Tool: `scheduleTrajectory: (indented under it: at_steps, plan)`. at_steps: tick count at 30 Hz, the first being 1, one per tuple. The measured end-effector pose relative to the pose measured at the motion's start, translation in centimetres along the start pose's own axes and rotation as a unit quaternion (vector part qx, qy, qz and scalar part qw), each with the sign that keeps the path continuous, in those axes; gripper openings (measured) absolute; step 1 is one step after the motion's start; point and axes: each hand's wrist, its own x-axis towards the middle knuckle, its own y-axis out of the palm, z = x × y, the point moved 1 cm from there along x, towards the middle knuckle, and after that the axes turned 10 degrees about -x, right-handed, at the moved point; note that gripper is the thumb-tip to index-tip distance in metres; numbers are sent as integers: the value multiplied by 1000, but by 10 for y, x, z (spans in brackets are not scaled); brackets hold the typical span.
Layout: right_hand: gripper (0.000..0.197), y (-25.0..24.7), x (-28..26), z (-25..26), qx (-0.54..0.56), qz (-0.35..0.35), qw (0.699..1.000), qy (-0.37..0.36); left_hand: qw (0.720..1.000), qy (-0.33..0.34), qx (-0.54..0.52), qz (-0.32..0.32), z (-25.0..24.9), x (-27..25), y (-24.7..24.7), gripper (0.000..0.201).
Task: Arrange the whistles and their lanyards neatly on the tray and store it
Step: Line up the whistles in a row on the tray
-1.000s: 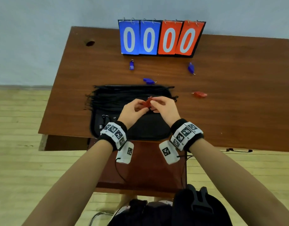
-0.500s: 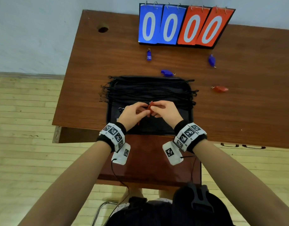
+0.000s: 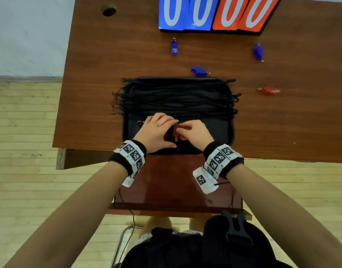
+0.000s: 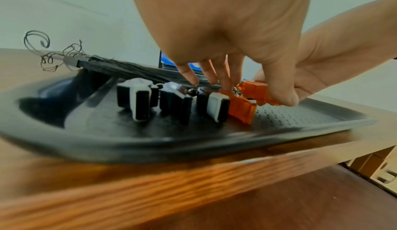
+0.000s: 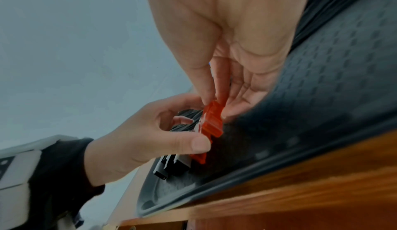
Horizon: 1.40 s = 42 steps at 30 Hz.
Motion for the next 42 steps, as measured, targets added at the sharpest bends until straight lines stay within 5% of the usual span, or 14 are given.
scheduleTrajectory:
  at_steps: [13, 42]
  plan:
    - [18, 13, 5, -4, -6, -31, 999, 18, 998, 2, 19, -52, 5, 1, 15, 70]
    - [26, 0, -17, -7, -76, -82, 994, 19, 997, -21, 39, -62, -1, -16, -13, 72]
